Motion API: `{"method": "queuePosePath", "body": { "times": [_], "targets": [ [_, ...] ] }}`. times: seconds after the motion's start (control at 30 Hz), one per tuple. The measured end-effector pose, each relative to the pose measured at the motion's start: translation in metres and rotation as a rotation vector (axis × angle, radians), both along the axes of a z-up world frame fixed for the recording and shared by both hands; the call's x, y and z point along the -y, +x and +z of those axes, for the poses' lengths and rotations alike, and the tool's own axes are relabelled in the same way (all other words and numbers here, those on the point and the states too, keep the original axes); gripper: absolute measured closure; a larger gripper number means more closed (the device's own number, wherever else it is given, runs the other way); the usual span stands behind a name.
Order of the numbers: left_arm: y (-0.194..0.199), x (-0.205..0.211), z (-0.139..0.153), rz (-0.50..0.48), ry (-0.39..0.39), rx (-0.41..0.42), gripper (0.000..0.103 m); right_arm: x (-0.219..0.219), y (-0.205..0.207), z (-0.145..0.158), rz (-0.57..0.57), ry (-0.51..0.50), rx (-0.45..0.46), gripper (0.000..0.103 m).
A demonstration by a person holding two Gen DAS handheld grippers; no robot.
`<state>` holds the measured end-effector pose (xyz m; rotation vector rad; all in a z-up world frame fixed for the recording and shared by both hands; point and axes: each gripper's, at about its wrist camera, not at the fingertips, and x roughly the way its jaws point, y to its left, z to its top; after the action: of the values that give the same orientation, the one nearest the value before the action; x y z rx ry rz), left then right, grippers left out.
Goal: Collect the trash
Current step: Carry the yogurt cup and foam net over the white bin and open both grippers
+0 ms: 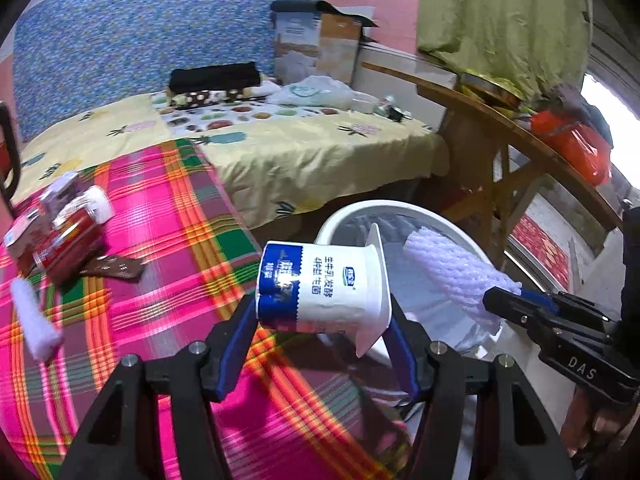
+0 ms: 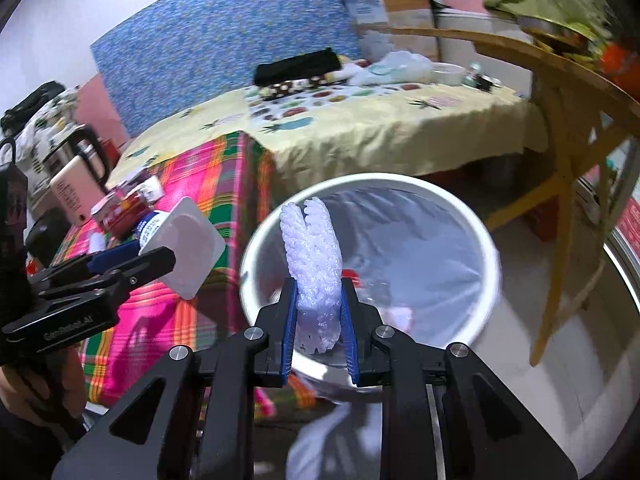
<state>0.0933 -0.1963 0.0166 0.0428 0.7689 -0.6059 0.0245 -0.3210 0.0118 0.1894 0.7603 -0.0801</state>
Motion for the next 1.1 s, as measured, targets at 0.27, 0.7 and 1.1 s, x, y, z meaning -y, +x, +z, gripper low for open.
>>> {"method": "queuePosePath", "body": {
  "times": [0.27,0.7,1.1],
  "targets": [
    [0.001,0.033,-0.008,-0.079,0.004,-0.025,0.039,0.016,-0.004,-0.006,-0.043,0.006,-0.024,0.082],
    [0.008,0.07,-0.028,-0.15,0.043,-0.065,0.039,0.035,-0.006,-0.021,-0.077,0.022,-0.08,0.082],
    [0.021,0.065,-0.031,-0.116,0.014,-0.073,0.027,0.038,-0.005,-0.025,-0.063,0.036,-0.096,0.077]
  ]
}}
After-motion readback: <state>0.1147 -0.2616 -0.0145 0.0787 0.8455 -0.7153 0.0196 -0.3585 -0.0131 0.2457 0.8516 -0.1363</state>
